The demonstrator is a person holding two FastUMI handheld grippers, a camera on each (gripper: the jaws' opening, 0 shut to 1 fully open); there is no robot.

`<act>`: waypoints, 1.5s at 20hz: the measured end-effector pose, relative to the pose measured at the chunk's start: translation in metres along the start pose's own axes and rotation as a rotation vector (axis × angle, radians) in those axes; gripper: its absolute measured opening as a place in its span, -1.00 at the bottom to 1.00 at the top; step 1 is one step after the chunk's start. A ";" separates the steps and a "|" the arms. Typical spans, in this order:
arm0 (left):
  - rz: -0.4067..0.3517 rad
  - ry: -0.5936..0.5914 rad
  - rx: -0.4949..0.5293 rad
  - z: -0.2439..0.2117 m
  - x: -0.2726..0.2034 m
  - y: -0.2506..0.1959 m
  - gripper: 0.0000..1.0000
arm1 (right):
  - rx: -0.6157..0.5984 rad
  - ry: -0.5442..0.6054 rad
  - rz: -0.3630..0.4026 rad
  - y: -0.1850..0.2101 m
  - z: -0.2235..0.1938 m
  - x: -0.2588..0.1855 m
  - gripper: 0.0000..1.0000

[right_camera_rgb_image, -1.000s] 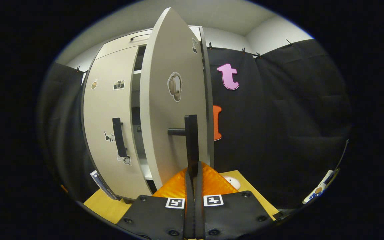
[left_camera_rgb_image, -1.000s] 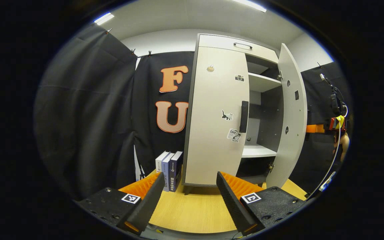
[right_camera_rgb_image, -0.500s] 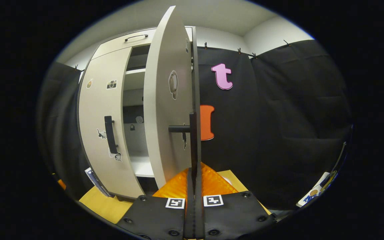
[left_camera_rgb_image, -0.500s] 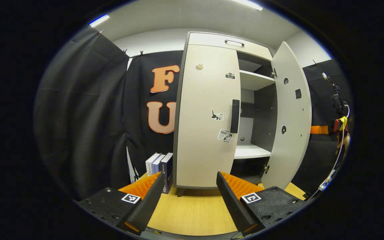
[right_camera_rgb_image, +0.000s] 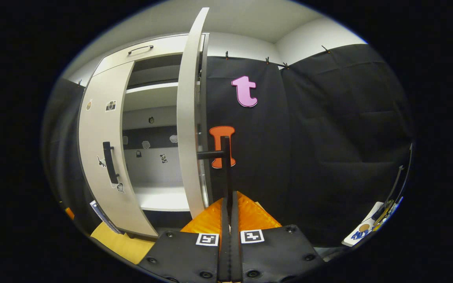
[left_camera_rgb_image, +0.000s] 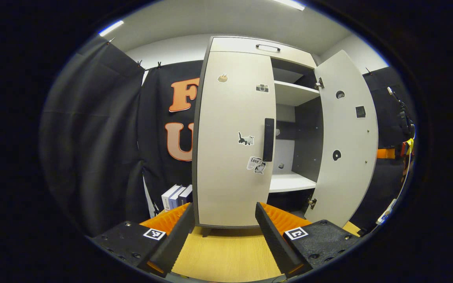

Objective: Open the right door of the double-door shoe cabinet with the right hand, and open the left door with the left hand.

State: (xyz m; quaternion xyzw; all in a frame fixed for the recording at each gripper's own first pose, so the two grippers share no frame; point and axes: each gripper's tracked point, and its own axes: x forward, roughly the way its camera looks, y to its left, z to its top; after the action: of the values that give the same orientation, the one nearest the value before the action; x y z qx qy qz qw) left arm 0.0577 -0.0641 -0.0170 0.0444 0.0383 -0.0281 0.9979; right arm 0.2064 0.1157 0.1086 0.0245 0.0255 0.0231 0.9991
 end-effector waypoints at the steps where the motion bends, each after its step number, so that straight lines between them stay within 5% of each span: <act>1: -0.005 0.001 -0.001 0.002 0.005 -0.005 0.89 | 0.010 0.003 0.015 0.003 -0.001 -0.001 -0.86; 7: -0.020 -0.012 0.003 0.018 0.036 -0.036 0.89 | -0.005 -0.012 0.005 -0.009 -0.001 -0.007 -0.82; 8: -0.026 -0.013 -0.001 0.022 0.043 -0.041 0.89 | -0.009 -0.011 0.004 -0.011 -0.001 -0.011 -0.98; 9: -0.030 -0.016 -0.010 0.026 0.050 -0.047 0.89 | -0.013 -0.012 0.000 -0.014 -0.001 -0.011 -0.75; 10: -0.038 -0.019 -0.022 0.032 0.057 -0.056 0.90 | -0.014 -0.015 -0.006 -0.017 -0.001 -0.013 -0.72; 12: -0.044 -0.041 -0.018 0.046 0.071 -0.070 0.86 | -0.011 -0.020 -0.009 -0.022 0.000 -0.015 0.02; 15: -0.038 -0.041 0.008 0.058 0.096 -0.087 0.89 | 0.005 -0.020 -0.022 -0.028 0.000 -0.016 0.48; 17: -0.047 -0.046 0.006 0.064 0.110 -0.101 0.90 | 0.017 -0.021 -0.028 -0.033 0.000 -0.018 0.96; 30: -0.009 -0.057 0.060 0.084 0.220 -0.114 0.84 | -0.015 0.013 0.002 -0.049 -0.007 -0.021 0.99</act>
State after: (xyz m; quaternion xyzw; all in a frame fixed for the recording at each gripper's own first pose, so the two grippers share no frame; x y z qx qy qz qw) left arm 0.2766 -0.1964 0.0393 0.0735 0.0090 -0.0351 0.9966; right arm 0.1878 0.0662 0.1005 0.0167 0.0318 0.0244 0.9991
